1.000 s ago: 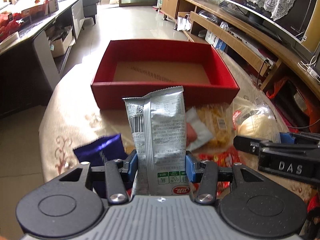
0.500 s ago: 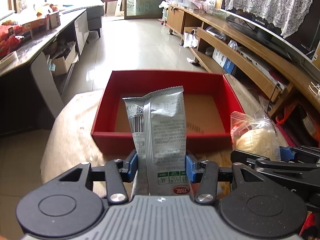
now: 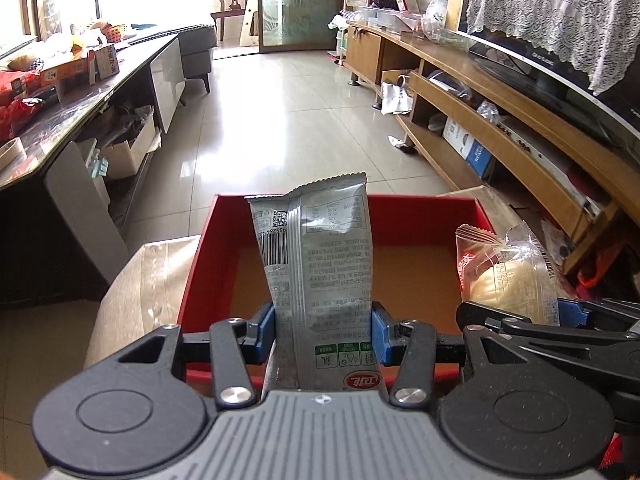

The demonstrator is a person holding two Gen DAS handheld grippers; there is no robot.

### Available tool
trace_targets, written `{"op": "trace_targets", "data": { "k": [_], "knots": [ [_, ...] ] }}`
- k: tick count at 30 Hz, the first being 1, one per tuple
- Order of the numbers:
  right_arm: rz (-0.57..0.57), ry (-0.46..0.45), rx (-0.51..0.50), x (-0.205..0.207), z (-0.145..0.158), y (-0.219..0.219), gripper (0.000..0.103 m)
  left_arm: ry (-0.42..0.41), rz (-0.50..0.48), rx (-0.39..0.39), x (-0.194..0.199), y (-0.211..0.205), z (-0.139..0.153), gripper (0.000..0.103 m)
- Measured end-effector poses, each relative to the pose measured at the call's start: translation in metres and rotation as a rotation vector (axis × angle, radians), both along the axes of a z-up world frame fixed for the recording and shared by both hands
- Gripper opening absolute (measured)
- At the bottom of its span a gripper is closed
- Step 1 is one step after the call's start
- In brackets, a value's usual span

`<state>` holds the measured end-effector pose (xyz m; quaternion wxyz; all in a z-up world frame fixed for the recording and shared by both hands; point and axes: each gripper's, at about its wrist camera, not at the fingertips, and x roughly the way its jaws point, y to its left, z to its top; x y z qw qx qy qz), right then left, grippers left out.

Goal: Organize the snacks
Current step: 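Carry the silver pouch and wrapped bun with both tools into the red box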

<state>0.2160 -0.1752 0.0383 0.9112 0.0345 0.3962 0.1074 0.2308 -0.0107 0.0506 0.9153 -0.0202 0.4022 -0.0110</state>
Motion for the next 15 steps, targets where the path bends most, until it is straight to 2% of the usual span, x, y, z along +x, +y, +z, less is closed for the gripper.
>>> {"op": "trace_targets", "data": {
  "k": [8, 15],
  "knots": [
    [-0.004, 0.006, -0.001, 0.032, -0.011, 0.006, 0.064, -0.004, 0.028, 0.034, 0.032, 0.001, -0.012, 0.042],
    [0.004, 0.031, 0.002, 0.049, -0.032, 0.011, 0.064, 0.036, 0.044, 0.062, 0.051, 0.002, -0.034, 0.041]
  ]
}}
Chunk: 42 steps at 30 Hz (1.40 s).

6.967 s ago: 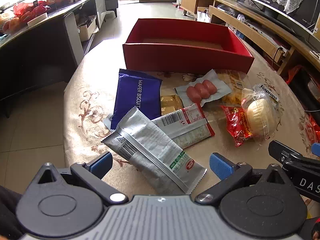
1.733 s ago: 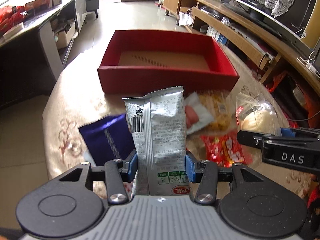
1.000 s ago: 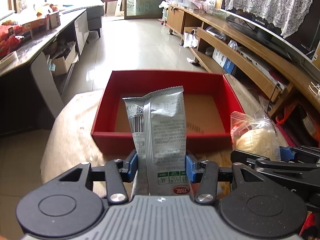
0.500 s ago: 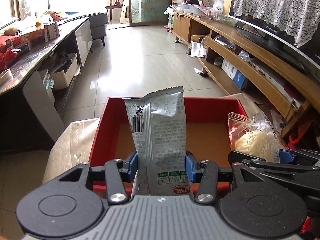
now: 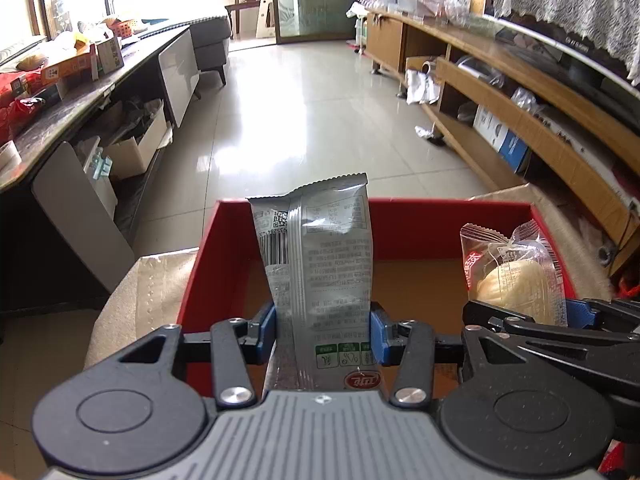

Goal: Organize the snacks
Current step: 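Carry the silver pouch and wrapped bun with both tools into the red box, then open both tools to release the pouch and bun inside the box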

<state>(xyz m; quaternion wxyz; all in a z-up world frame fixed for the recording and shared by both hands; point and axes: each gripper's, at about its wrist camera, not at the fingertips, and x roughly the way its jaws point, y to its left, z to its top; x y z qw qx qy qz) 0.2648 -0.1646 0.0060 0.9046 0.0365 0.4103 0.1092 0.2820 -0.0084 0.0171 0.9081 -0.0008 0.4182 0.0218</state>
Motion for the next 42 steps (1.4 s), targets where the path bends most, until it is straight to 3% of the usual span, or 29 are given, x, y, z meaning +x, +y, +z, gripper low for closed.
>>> {"op": "trace_targets", "data": {
  "k": [7, 20, 26, 42],
  "knots": [
    [0.001, 0.023, -0.020, 0.008, -0.014, 0.003, 0.064, 0.037, 0.007, 0.001, 0.010, 0.000, -0.018, 0.041],
    [0.046, -0.042, -0.186, 0.005, -0.020, 0.023, 0.065, 0.098, 0.033, 0.029, 0.015, 0.004, -0.042, 0.041],
    [0.069, 0.009, -0.151, 0.008, -0.033, 0.029, 0.065, 0.122, 0.048, 0.046, 0.014, 0.010, -0.049, 0.042],
    [0.069, -0.001, -0.155, 0.008, -0.025, 0.029, 0.070, 0.119, 0.057, 0.016, 0.014, 0.015, -0.040, 0.048]
  ]
}}
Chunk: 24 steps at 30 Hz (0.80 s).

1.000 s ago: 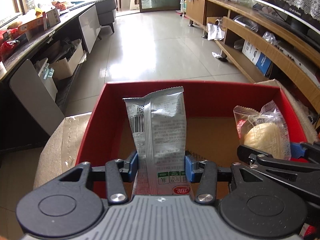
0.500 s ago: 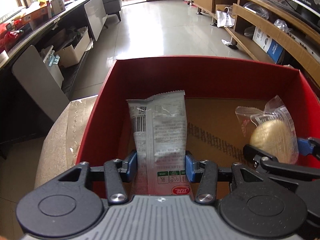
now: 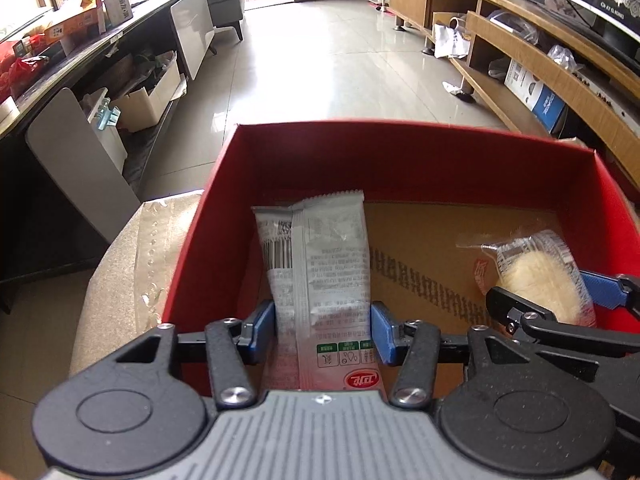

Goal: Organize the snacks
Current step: 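Open both tools to release the pouch and bun inside the box, then grasp the blue wafer biscuit pack with the left tool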

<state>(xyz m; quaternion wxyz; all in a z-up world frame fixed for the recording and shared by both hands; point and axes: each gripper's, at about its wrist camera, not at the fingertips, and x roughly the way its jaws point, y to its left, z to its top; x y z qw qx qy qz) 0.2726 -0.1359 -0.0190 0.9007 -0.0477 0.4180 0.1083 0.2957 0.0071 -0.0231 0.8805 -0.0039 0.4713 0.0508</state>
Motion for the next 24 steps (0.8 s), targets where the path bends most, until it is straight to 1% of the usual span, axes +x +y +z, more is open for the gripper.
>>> {"op": "trace_targets", "data": {
  "k": [2, 5, 9, 16, 20, 24],
  "knots": [
    [-0.002, -0.017, 0.000, -0.002, 0.004, 0.000, 0.071, -0.011, 0.013, 0.001, -0.001, 0.002, 0.004, 0.053],
    [-0.016, -0.047, -0.011, -0.003, 0.010, -0.001, 0.081, -0.027, 0.017, -0.004, -0.003, 0.006, 0.011, 0.057],
    [-0.030, -0.064, 0.021, -0.003, 0.019, -0.008, 0.085, -0.052, 0.024, -0.026, -0.009, 0.011, 0.022, 0.066],
    [-0.041, -0.100, 0.036, -0.012, 0.038, -0.013, 0.085, -0.072, 0.010, -0.067, -0.026, 0.013, 0.039, 0.066],
    [-0.035, -0.113, 0.037, -0.023, 0.050, -0.013, 0.086, -0.083, 0.010, -0.101, -0.043, 0.019, 0.048, 0.067],
    [-0.029, -0.121, 0.049, -0.037, 0.060, -0.011, 0.086, -0.085, 0.006, -0.119, -0.061, 0.021, 0.053, 0.067]
  ]
}}
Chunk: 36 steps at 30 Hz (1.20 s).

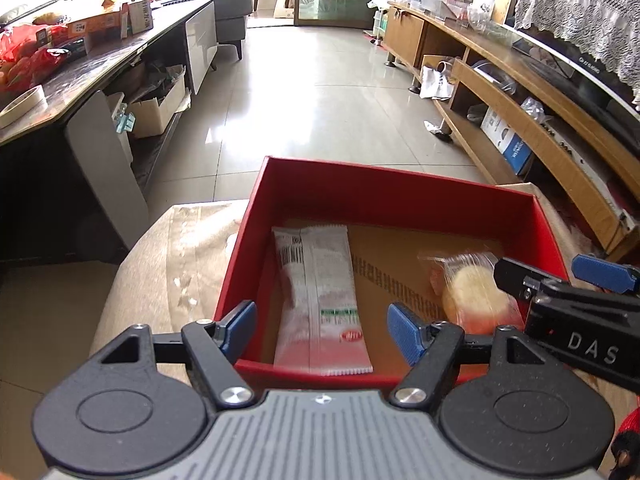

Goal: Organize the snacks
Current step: 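Grasp the blue wafer biscuit pack with the left tool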

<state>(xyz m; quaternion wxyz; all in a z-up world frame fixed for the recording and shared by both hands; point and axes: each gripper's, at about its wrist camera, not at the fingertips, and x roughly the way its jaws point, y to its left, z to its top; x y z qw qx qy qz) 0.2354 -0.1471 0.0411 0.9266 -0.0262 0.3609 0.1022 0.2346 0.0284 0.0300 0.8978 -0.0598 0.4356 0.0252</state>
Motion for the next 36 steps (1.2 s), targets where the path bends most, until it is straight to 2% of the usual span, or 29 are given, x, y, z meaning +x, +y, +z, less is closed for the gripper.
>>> {"op": "trace_targets", "data": {
  "k": [11, 18, 24, 29, 32, 36],
  "knots": [
    [0.008, 0.018, 0.008, -0.045, 0.006, -0.003, 0.087, 0.002, 0.005, -0.032, -0.048, 0.017, 0.004, 0.069],
    [0.025, 0.043, 0.000, -0.066, -0.001, 0.001, 0.087, 0.083, 0.061, -0.090, -0.087, 0.038, -0.015, 0.070],
    [0.053, 0.055, 0.016, -0.086, -0.002, 0.006, 0.087, 0.141, 0.102, -0.116, -0.120, 0.041, -0.037, 0.070],
    [0.066, 0.063, 0.023, -0.101, -0.002, 0.004, 0.087, 0.175, 0.136, -0.133, -0.131, 0.033, -0.050, 0.071],
    [0.070, 0.079, 0.028, -0.108, -0.006, 0.000, 0.087, 0.173, 0.157, -0.114, -0.127, 0.025, -0.056, 0.075],
    [0.078, 0.097, 0.011, -0.114, -0.011, -0.007, 0.087, 0.169, 0.189, -0.093, -0.120, 0.018, -0.063, 0.074]
  ]
}}
